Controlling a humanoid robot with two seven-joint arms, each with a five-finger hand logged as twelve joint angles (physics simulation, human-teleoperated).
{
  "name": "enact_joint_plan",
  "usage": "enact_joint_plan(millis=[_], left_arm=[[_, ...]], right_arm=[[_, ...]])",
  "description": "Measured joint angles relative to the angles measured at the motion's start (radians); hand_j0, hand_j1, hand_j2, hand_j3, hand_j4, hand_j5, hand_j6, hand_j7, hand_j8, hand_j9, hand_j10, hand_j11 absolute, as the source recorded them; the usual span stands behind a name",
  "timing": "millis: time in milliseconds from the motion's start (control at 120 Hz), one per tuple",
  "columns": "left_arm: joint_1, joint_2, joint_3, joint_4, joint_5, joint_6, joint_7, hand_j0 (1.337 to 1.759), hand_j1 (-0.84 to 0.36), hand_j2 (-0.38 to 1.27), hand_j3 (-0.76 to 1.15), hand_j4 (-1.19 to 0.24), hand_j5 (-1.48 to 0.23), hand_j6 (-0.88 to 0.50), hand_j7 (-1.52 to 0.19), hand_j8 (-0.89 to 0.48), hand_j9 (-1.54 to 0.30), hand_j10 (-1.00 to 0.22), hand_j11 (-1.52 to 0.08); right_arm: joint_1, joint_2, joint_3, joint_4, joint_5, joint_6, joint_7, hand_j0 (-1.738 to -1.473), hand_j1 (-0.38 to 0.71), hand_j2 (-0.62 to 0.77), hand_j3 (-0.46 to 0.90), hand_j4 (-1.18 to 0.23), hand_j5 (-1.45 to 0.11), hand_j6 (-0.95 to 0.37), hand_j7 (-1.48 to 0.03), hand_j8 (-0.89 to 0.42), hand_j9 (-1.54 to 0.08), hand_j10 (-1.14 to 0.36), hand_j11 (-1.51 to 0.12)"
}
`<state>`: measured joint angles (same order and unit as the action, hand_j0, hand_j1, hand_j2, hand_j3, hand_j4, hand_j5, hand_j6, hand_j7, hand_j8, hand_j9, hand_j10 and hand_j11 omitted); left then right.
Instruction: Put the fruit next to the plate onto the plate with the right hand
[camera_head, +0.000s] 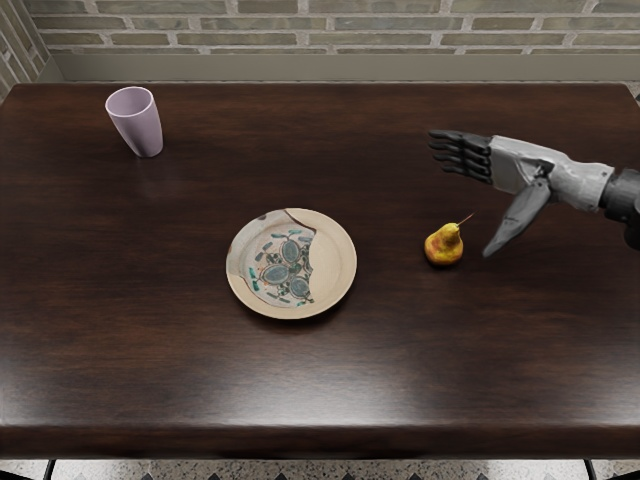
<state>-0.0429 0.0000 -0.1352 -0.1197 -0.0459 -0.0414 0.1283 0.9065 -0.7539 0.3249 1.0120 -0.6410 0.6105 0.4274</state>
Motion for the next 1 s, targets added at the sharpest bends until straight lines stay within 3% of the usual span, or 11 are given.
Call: enact_joint_plan(millis=[383,808,1000], left_arm=[[0.000,0.000,0.000,0.000,0.000,0.000,0.000,1.658,0.35,0.00,0.00,0.00,0.00,0.00,0.00,0.00,0.00,0.00,0.00],[0.000,0.000,0.000,0.000,0.000,0.000,0.000,1.658,0.35,0.00,0.00,0.00,0.00,0.00,0.00,0.00,0.00,0.00,0.00],[0.000,0.000,0.000,0.000,0.000,0.000,0.000,1.658,0.35,0.00,0.00,0.00,0.00,0.00,0.00,0.00,0.00,0.00,0.00]], right_arm=[[-0.057,0.029,-0.006,-0.021,-0.028,0.000,0.023,-1.658,-0.35,0.00,0.00,0.00,0.00,0.00,0.00,0.00,0.00,0.00,0.00],[-0.088,0.046,-0.015,-0.040,-0.064,0.000,0.099,-1.658,-0.34,0.00,0.00,-0.01,-0.01,-0.01,-0.01,-0.01,-0.01,-0.01,-0.01],[-0.105,0.056,-0.015,-0.094,-0.083,0.000,0.165,-1.658,-0.26,-0.01,0.00,-0.08,-0.10,-0.08,-0.10,-0.08,-0.10,-0.08,-0.10]])
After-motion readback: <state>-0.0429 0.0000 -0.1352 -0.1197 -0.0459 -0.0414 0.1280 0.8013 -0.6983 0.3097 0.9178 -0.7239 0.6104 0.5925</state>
